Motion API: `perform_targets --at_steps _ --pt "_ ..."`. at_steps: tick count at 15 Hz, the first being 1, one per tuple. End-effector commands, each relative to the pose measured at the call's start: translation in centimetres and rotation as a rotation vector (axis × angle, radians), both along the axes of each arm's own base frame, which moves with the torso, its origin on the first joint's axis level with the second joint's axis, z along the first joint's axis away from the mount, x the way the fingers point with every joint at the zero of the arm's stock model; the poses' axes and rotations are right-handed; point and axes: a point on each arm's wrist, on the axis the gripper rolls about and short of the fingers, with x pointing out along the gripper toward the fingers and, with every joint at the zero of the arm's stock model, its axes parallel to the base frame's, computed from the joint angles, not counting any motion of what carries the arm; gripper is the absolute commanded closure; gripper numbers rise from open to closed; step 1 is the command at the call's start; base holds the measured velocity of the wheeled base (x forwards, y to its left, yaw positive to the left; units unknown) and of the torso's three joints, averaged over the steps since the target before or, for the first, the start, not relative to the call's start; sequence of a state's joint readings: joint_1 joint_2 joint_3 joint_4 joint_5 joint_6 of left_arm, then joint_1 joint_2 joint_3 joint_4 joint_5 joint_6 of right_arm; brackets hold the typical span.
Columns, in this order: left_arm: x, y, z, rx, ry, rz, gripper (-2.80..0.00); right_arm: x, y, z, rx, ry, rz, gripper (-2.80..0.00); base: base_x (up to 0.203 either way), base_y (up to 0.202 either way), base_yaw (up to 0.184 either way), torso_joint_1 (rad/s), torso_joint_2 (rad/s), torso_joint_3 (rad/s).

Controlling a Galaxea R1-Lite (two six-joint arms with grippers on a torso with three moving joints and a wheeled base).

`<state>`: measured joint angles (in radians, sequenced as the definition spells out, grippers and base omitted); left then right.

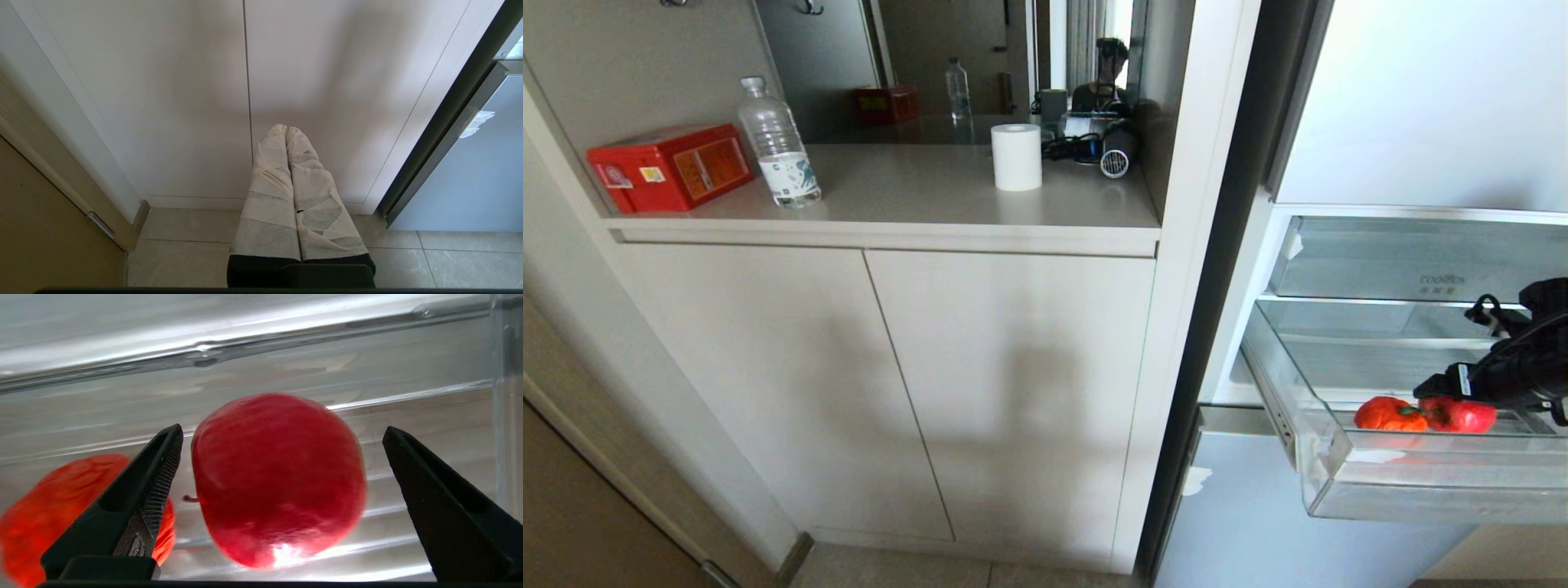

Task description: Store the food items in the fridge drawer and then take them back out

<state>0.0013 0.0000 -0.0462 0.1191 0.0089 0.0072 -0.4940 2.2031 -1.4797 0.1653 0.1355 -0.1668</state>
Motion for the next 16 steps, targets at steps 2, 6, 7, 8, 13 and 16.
perform_targets --at_steps 2,6,7,8,13,16 --pt "0.0 0.0 0.0 0.0 0.002 0.0 0.0 0.1 0.0 -1.0 0.012 0.027 0.005 -2.8 0.0 0.0 0.0 0.0 0.0 0.0" --pt "0.0 0.0 0.0 0.0 0.002 0.0 0.0 -0.1 0.0 -1.3 0.016 0.037 0.004 -2.8 0.0 0.0 0.0 0.0 0.0 0.0" --pt "0.0 0.0 0.0 0.0 0.002 0.0 0.0 -0.1 0.0 -1.3 0.016 0.036 0.003 -2.8 0.0 0.0 0.0 0.0 0.0 0.0" --pt "0.0 0.0 0.0 0.0 0.002 0.0 0.0 -0.1 0.1 -1.2 0.015 0.036 0.005 0.0 0.0 0.0 0.0 0.0 0.0 0.0" --pt "0.0 0.0 0.0 0.0 0.002 0.0 0.0 0.1 0.2 -1.7 0.016 0.048 0.002 0.0 0.0 0.0 0.0 0.0 0.0 0.0" --pt "0.0 0.0 0.0 0.0 0.002 0.0 0.0 -0.3 0.3 -0.2 0.005 0.016 -0.001 0.0 0.0 0.0 0.0 0.0 0.0 0.0"
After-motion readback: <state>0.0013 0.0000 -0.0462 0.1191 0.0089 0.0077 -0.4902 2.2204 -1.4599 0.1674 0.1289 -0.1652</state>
